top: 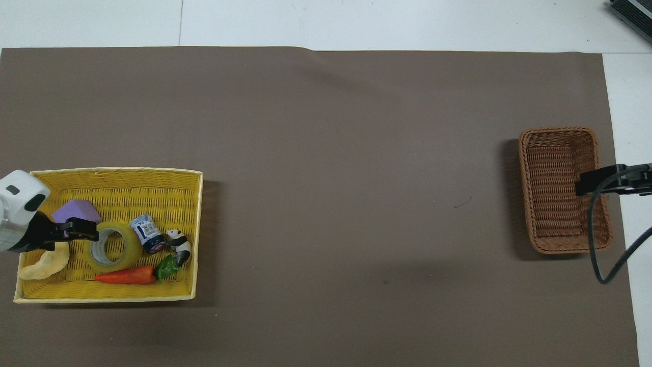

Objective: Move tape to another basket
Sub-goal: 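Lower the left gripper into the yellow basket onto the tape roll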

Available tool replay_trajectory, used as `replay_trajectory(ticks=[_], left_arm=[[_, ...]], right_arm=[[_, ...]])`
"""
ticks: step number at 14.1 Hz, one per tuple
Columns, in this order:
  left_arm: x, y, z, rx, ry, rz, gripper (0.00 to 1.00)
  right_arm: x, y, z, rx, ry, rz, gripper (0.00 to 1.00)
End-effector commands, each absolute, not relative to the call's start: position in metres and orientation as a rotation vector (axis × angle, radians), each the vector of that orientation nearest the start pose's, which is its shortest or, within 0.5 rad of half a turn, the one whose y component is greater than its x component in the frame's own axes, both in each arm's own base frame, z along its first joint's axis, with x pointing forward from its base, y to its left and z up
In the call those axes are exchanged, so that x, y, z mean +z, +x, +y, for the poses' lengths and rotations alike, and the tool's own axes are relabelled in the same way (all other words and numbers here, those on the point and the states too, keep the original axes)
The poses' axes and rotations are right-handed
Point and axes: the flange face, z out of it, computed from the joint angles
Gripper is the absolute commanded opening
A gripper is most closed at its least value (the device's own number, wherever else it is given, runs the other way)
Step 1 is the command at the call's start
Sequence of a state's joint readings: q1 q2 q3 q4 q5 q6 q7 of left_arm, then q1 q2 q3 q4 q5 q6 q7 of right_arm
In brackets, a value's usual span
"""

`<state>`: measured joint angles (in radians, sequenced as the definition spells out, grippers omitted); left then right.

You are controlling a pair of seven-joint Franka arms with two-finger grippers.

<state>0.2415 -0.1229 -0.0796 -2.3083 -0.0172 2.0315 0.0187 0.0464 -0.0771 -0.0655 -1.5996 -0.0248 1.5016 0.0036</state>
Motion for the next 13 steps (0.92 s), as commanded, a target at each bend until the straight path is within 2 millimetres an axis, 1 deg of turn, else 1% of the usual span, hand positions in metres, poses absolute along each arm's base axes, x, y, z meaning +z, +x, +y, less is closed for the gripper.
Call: replay_trajectory(ticks=[1, 3, 4, 5, 6, 7, 9, 10, 13], left_arm=[[0.352, 0.446, 0.083, 0.208, -3.136, -0.258, 1.0], [0.339, 0.443, 0.086, 0.215, -3.136, -0.268, 0.78], [0.329, 0.438, 0.086, 0.234, -3.137, -0.268, 0.63], [0.319, 0.433, 0.085, 0.225, -3.137, -0.268, 0.38], [0.315, 0.431, 0.085, 0.222, -3.137, -0.266, 0.13], [0.314, 0.431, 0.084, 0.232, -3.137, -0.268, 0.0], [0.318, 0.434, 0.083, 0.236, -3.137, -0.261, 0.0], [0.323, 0.437, 0.084, 0.244, -3.137, -0.263, 0.0], [0.354, 0.451, 0.088, 0.284, -3.142, -0.236, 0.0]], right_arm=[[0.65, 0.518, -0.016, 0.037, -3.148, 0.011, 1.0], [0.65, 0.518, -0.016, 0.037, -3.148, 0.011, 1.0], [0.65, 0.518, -0.017, 0.037, -3.149, 0.013, 1.0], [0.65, 0.518, -0.016, 0.037, -3.148, 0.011, 1.0], [0.65, 0.518, -0.017, 0.037, -3.149, 0.013, 1.0], [0.65, 0.518, -0.016, 0.037, -3.148, 0.011, 1.0], [0.65, 0.518, -0.016, 0.037, -3.149, 0.011, 1.0], [0.65, 0.518, -0.016, 0.037, -3.148, 0.013, 1.0], [0.65, 0.518, -0.017, 0.037, -3.149, 0.013, 1.0]])
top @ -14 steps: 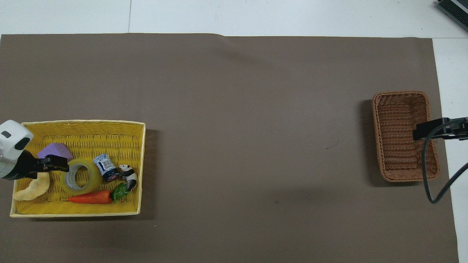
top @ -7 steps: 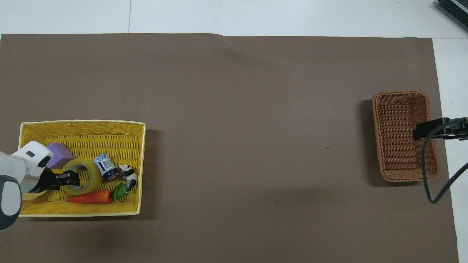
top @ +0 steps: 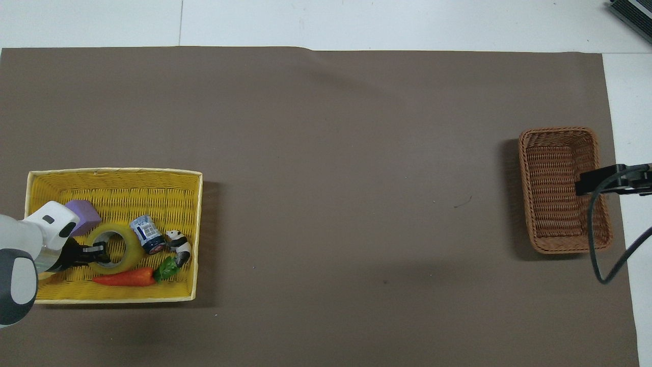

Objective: Move tape to another basket
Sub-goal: 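Lower the left gripper into the yellow basket onto the tape roll, then grasp the yellow tape roll with the left gripper and lift it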

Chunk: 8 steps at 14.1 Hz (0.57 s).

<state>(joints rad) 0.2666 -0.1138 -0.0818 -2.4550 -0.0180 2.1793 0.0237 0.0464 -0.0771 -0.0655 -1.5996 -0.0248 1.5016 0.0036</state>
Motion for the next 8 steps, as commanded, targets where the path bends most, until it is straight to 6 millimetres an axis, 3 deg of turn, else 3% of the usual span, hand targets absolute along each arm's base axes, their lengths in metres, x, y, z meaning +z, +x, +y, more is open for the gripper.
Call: replay_trajectory(ticks=[1, 8], left_arm=[[0.367, 0.458, 0.09, 0.284, -3.144, -0.226, 0.0], [0.462, 0.511, 0.076, 0.294, -3.15, -0.175, 0.0]], right_arm=[[0.65, 0.518, -0.016, 0.037, -3.148, 0.011, 1.0], [0.65, 0.518, -0.016, 0.037, -3.148, 0.011, 1.0]])
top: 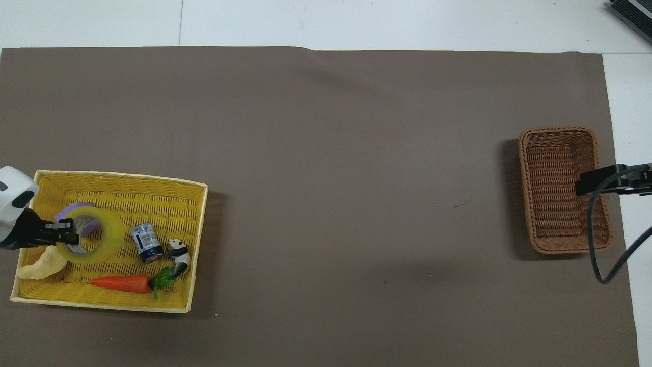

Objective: Move tape to another basket
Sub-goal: 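Grasp the yellow tape roll with the left gripper and lift it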

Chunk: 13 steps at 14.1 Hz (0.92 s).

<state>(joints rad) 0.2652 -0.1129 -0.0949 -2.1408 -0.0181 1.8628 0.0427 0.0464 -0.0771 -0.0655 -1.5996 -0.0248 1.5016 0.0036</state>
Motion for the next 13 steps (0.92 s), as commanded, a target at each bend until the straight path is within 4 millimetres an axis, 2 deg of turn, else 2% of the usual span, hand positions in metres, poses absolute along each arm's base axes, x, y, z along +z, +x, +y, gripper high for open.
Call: replay_trajectory(ticks=[1, 3, 5, 7, 11, 13], left_arm=[[0.473, 0.523, 0.069, 0.308, -3.152, -0.157, 0.0], [0.492, 0.544, 0.054, 0.319, -3.152, -0.177, 0.0], [0.506, 0.561, 0.023, 0.3, -3.171, -0.221, 0.0], [0.51, 0.57, -0.019, 0.295, -3.195, -0.354, 0.0], [0.514, 0.568, -0.118, 0.252, -3.285, -0.427, 0.0], [0.514, 0.555, -0.17, 0.272, -3.321, -0.337, 0.0]], right_arm=[[0.65, 0.518, -0.016, 0.037, -3.148, 0.011, 1.0], [0.65, 0.518, -0.016, 0.037, -3.149, 0.011, 1.0], [0.65, 0.518, -0.016, 0.037, -3.149, 0.011, 1.0], [0.65, 0.518, -0.016, 0.037, -3.148, 0.011, 1.0], [0.65, 0.518, -0.016, 0.037, -3.148, 0.011, 1.0], [0.65, 0.518, -0.016, 0.037, -3.148, 0.013, 1.0]])
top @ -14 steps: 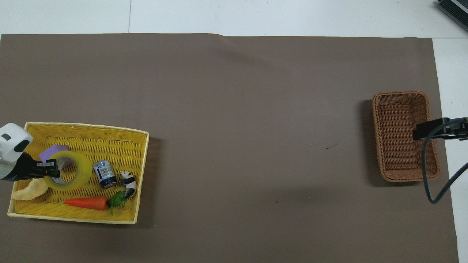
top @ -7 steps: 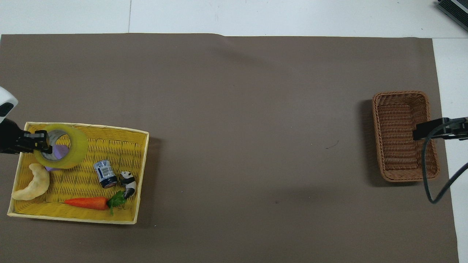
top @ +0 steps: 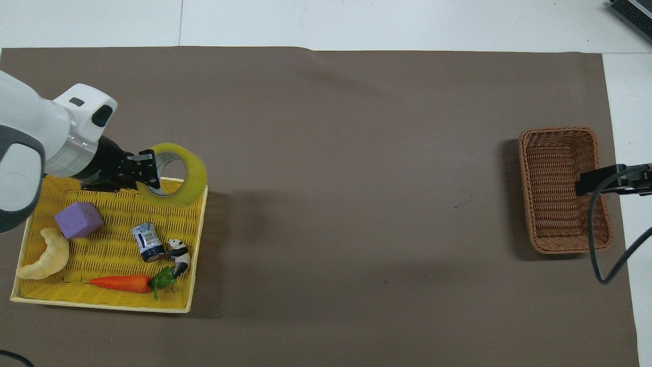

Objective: Move tape to another basket
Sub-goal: 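Grasp the yellow tape roll with the left gripper and lift it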

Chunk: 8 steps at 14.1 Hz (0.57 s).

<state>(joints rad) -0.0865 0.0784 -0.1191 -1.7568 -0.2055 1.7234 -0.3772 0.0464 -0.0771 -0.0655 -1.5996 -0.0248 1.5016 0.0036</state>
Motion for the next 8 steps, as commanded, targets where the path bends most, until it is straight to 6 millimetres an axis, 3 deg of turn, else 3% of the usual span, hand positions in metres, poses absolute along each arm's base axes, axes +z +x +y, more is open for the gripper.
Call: replay_trajectory(ticks=[1, 3, 8], left_arm=[[0.516, 0.55, -0.193, 0.275, -3.361, -0.313, 0.0], [0.519, 0.537, -0.232, 0.264, -3.411, -0.257, 0.0], [0.524, 0.518, -0.285, 0.285, -3.565, -0.217, 0.0]], right_arm=[[0.649, 0.518, -0.016, 0.039, -3.148, 0.011, 1.0], [0.65, 0.518, -0.016, 0.037, -3.148, 0.011, 1.0], [0.65, 0.518, -0.016, 0.037, -3.148, 0.011, 1.0]])
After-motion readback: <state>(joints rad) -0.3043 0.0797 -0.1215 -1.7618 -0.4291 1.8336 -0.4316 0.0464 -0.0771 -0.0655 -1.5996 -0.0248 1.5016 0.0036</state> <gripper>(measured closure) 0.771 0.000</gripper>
